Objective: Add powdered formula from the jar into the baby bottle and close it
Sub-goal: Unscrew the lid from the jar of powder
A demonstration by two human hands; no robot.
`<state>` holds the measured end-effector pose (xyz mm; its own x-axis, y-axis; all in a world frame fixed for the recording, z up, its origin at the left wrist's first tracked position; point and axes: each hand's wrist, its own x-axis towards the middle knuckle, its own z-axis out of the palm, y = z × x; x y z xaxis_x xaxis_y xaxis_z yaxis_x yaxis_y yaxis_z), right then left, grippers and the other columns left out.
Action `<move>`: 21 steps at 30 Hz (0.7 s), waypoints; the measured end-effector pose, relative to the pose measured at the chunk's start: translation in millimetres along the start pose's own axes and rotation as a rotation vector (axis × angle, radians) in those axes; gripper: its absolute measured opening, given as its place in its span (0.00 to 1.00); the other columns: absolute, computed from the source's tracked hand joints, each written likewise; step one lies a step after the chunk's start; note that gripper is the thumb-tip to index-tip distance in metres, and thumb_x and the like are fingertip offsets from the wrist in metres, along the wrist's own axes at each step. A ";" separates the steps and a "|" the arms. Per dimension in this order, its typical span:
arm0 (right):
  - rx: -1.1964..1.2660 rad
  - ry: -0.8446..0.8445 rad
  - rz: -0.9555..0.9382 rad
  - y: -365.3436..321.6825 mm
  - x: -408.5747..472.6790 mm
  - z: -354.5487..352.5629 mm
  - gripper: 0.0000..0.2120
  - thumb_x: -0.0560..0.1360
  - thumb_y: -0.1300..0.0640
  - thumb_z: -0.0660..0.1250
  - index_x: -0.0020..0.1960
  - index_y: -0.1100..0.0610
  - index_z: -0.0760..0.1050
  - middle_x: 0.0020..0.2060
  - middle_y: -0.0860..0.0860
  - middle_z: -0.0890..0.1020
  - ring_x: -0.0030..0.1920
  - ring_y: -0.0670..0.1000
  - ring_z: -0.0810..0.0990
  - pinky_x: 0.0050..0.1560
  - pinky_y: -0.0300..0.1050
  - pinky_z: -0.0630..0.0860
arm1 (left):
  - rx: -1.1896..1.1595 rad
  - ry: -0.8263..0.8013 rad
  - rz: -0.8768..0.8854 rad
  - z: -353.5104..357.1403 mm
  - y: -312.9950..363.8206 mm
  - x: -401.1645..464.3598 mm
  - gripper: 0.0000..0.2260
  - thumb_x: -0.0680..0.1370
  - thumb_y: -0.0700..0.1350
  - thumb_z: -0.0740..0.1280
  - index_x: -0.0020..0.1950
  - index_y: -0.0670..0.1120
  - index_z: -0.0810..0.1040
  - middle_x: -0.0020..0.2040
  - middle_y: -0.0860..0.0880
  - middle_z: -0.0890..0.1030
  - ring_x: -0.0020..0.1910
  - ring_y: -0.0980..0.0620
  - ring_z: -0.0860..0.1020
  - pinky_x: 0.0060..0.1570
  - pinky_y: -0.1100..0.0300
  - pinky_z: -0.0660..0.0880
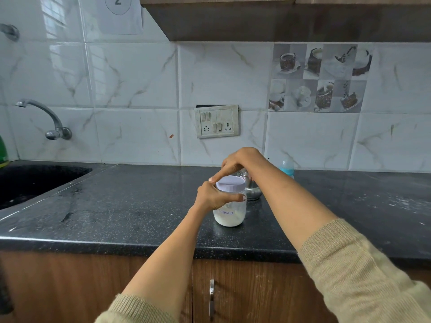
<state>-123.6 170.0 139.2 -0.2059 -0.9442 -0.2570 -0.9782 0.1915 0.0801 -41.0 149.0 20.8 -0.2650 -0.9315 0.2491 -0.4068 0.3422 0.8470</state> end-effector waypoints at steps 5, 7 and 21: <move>-0.004 -0.006 -0.010 5.4 0.5 4.1 0.39 0.63 0.36 0.70 0.69 0.53 0.69 0.62 0.55 0.76 0.40 0.55 0.82 0.46 0.46 0.79 | 0.036 -0.024 -0.031 0.0 -2.9 3.4 0.18 0.60 0.56 0.79 0.37 0.47 0.76 0.35 0.53 0.78 0.36 0.56 0.77 0.32 0.63 0.72; 0.017 0.044 -0.087 8.2 -1.8 4.8 0.31 0.66 0.43 0.71 0.67 0.49 0.70 0.59 0.52 0.74 0.36 0.52 0.81 0.49 0.47 0.79 | 0.042 -0.022 -0.034 0.5 -4.3 5.3 0.20 0.59 0.56 0.80 0.41 0.45 0.80 0.37 0.51 0.80 0.37 0.55 0.78 0.36 0.61 0.74; 0.647 0.102 -0.330 27.6 32.7 24.1 0.35 0.61 0.58 0.75 0.62 0.43 0.62 0.57 0.61 0.73 0.47 0.59 0.80 0.46 0.50 0.80 | -0.002 0.077 -0.076 -25.5 -21.0 15.5 0.21 0.58 0.57 0.80 0.42 0.48 0.78 0.38 0.51 0.81 0.39 0.53 0.79 0.37 0.60 0.77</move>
<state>-158.0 150.9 109.8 0.0749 -0.9943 -0.0756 -0.8153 -0.0174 -0.5788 -14.3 124.3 18.8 -0.1657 -0.9615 0.2192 -0.4215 0.2700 0.8657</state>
